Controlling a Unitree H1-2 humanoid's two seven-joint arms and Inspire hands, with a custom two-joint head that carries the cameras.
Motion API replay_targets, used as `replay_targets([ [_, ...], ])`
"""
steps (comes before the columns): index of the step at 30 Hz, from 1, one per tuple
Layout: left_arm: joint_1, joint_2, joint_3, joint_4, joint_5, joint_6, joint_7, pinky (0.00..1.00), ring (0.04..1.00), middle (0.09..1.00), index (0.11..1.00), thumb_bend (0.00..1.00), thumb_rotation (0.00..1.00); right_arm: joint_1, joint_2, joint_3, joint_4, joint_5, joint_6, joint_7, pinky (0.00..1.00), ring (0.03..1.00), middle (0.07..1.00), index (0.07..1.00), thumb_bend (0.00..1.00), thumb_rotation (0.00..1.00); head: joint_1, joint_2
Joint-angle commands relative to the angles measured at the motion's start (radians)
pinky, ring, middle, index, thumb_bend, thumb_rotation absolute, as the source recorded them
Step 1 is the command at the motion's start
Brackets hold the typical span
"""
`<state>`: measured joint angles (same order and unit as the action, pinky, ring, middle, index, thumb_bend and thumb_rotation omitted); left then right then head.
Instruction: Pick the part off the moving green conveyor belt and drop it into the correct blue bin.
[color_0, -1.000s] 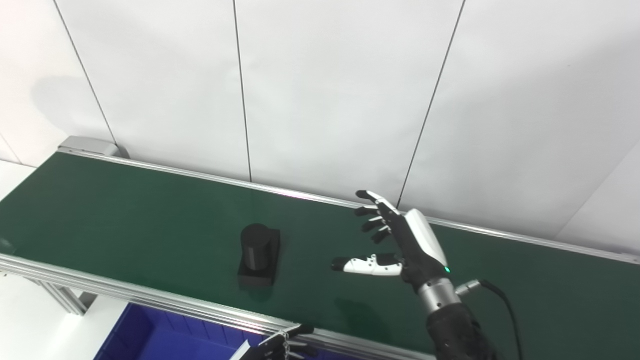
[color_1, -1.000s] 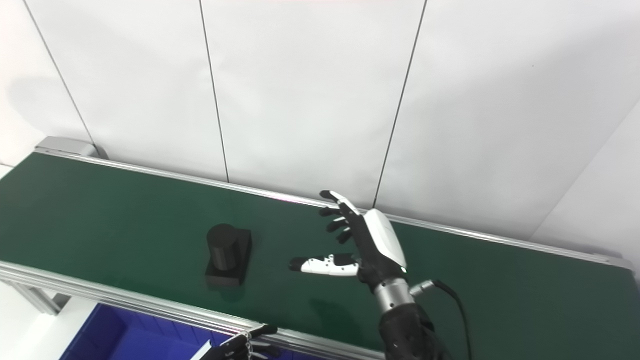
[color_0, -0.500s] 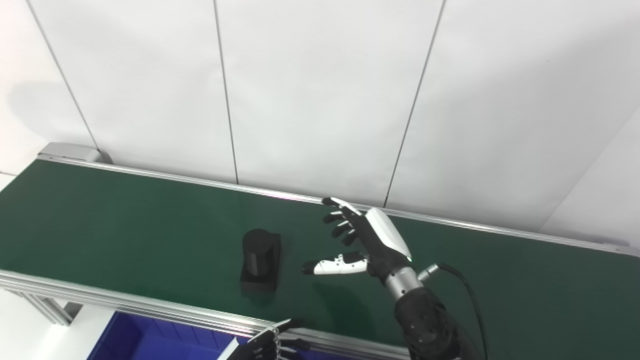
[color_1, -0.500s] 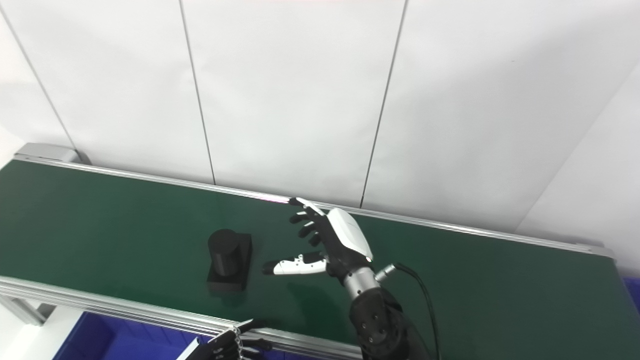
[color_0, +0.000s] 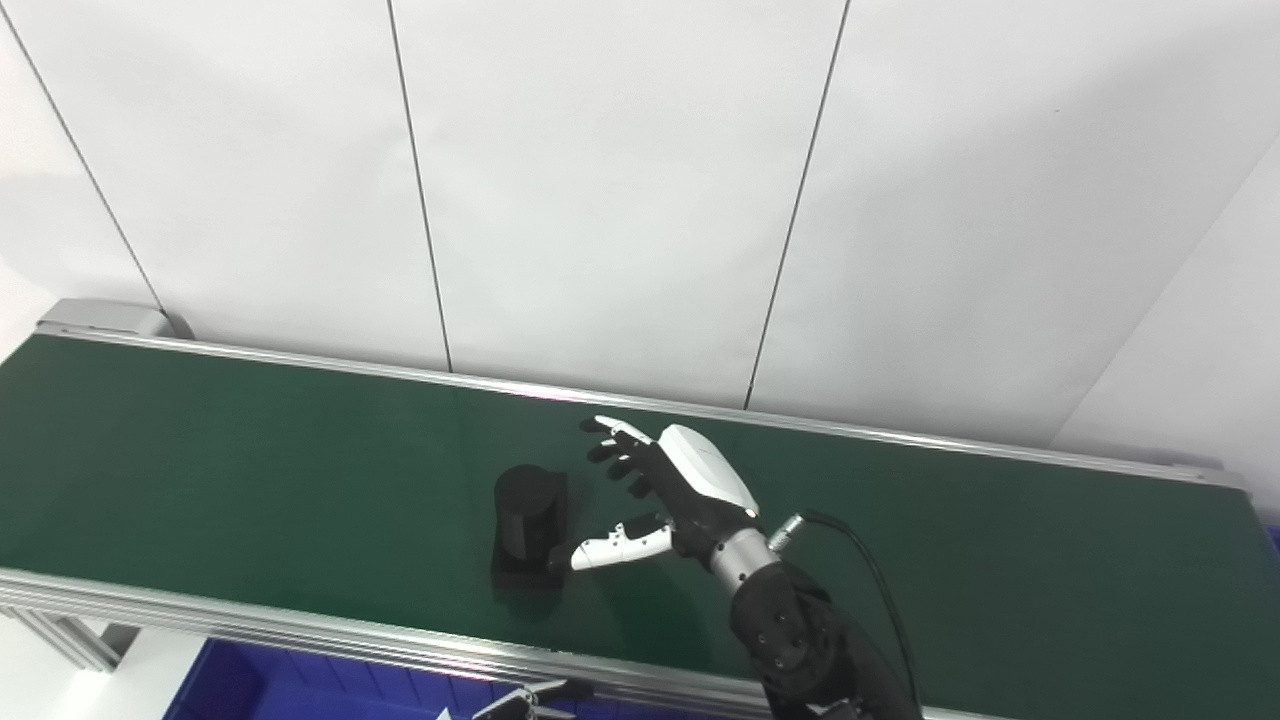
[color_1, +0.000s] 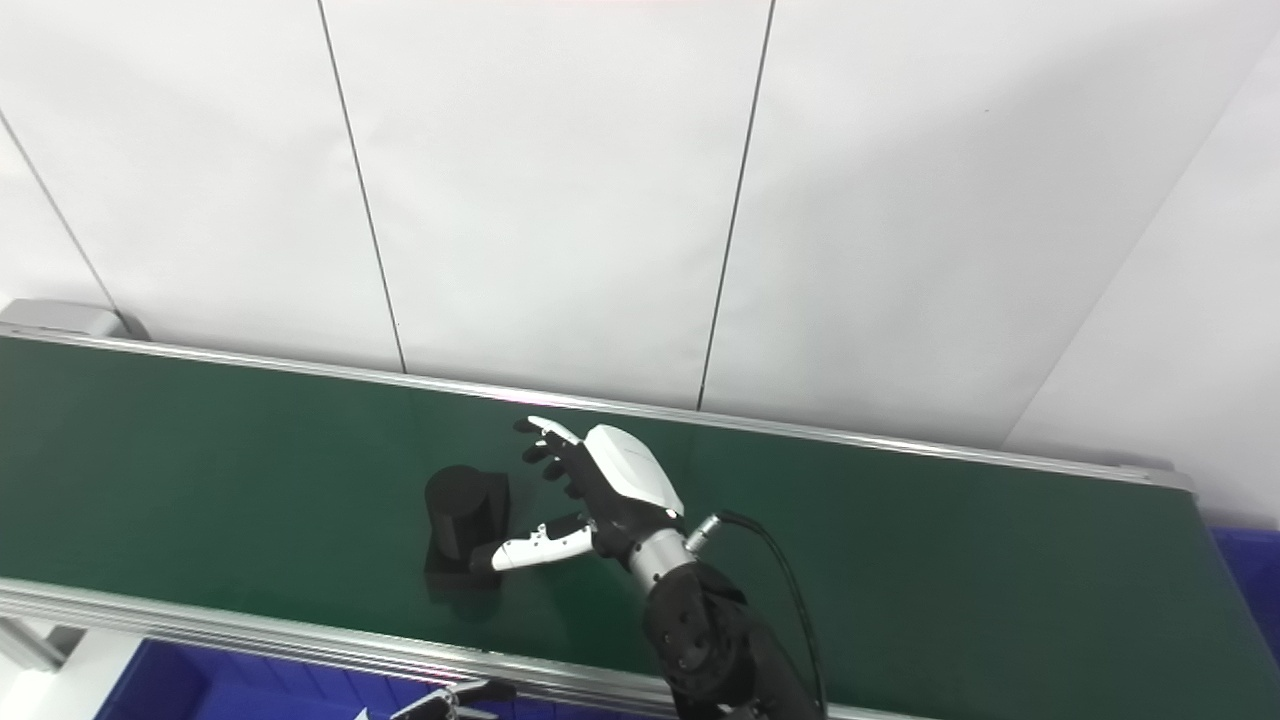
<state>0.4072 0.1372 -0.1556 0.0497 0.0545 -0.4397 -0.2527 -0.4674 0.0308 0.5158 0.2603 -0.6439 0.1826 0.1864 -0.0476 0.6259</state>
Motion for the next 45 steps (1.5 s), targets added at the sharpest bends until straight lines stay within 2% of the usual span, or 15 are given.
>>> replay_targets([
  [1,0.003,0.027,-0.037,-0.024,0.012,-0.030,0.074,0.50,0.595,0.684,0.820,1.00,0.30,-0.047,0.031,0.009,-0.005,-0.011,0.001,-0.009,0.62,0.744,0.808,0.894,0.86,0.43,0.003,0.004],
  [6,-0.003,0.065,-0.109,-0.019,0.004,-0.030,0.162,0.52,0.608,0.693,0.840,0.99,0.31,-0.053,0.041,0.020,0.034,-0.017,-0.008,-0.019,0.57,0.697,0.791,0.890,0.86,0.43,0.005,0.011],
  [16,-0.013,0.113,-0.194,-0.022,0.012,-0.030,0.282,0.51,0.601,0.688,0.836,1.00,0.32,-0.097,0.080,0.047,0.175,-0.060,0.004,-0.049,0.64,0.781,0.843,0.889,0.86,0.42,0.000,0.030],
  [21,-0.012,0.133,-0.217,-0.034,0.007,-0.030,0.303,0.51,0.611,0.696,0.845,1.00,0.31,-0.130,0.106,0.056,0.294,-0.072,-0.018,-0.117,0.63,0.780,0.841,0.876,0.86,0.42,-0.006,0.040],
  [22,-0.011,0.135,-0.219,-0.037,0.004,-0.030,0.305,0.51,0.610,0.694,0.846,1.00,0.31,-0.135,0.110,0.059,0.321,-0.074,-0.031,-0.143,0.63,0.781,0.847,0.869,0.84,0.41,-0.008,0.042],
  [25,-0.010,0.134,-0.216,-0.038,-0.011,-0.030,0.294,0.52,0.615,0.699,0.851,1.00,0.29,-0.140,0.112,0.075,0.377,-0.088,-0.072,-0.220,0.59,0.710,0.779,0.804,0.76,0.36,-0.010,0.045],
  [26,-0.010,0.134,-0.215,-0.037,-0.014,-0.030,0.292,0.53,0.618,0.700,0.851,1.00,0.29,-0.141,0.111,0.080,0.385,-0.092,-0.079,-0.235,0.55,0.646,0.712,0.756,0.69,0.36,-0.010,0.045],
  [27,-0.009,0.132,-0.212,-0.037,-0.017,-0.030,0.288,0.53,0.619,0.701,0.852,1.00,0.29,-0.141,0.110,0.086,0.395,-0.099,-0.091,-0.259,0.53,0.624,0.689,0.740,0.66,0.36,-0.010,0.047],
  [28,-0.009,0.130,-0.210,-0.036,-0.019,-0.030,0.286,0.53,0.620,0.702,0.852,1.00,0.29,-0.141,0.108,0.092,0.403,-0.107,-0.101,-0.282,0.50,0.574,0.629,0.621,0.58,0.26,-0.011,0.048],
  [29,-0.008,0.129,-0.208,-0.036,-0.021,-0.030,0.285,0.53,0.620,0.703,0.852,1.00,0.29,-0.143,0.108,0.096,0.411,-0.111,-0.109,-0.299,0.48,0.546,0.594,0.546,0.53,0.20,-0.011,0.049],
  [31,-0.008,0.125,-0.198,-0.034,-0.031,-0.030,0.270,0.54,0.621,0.704,0.851,1.00,0.29,-0.141,0.106,0.103,0.427,-0.123,-0.127,-0.350,0.46,0.534,0.589,0.506,0.50,0.16,-0.012,0.050],
  [36,-0.013,0.120,-0.185,-0.030,-0.031,-0.030,0.259,0.55,0.621,0.699,0.854,1.00,0.29,-0.127,0.111,0.100,0.444,-0.133,-0.137,-0.462,0.40,0.472,0.548,0.495,0.49,0.15,-0.015,0.049],
  [40,-0.017,0.127,-0.185,-0.027,-0.021,-0.030,0.269,0.54,0.622,0.698,0.856,0.99,0.30,-0.112,0.114,0.085,0.444,-0.123,-0.135,-0.505,0.33,0.403,0.503,0.494,0.49,0.15,-0.019,0.050],
  [45,-0.020,0.133,-0.187,-0.024,-0.013,-0.030,0.278,0.53,0.620,0.704,0.858,0.98,0.30,-0.091,0.102,0.079,0.422,-0.128,-0.138,-0.549,0.39,0.470,0.570,0.496,0.49,0.15,-0.022,0.053],
])
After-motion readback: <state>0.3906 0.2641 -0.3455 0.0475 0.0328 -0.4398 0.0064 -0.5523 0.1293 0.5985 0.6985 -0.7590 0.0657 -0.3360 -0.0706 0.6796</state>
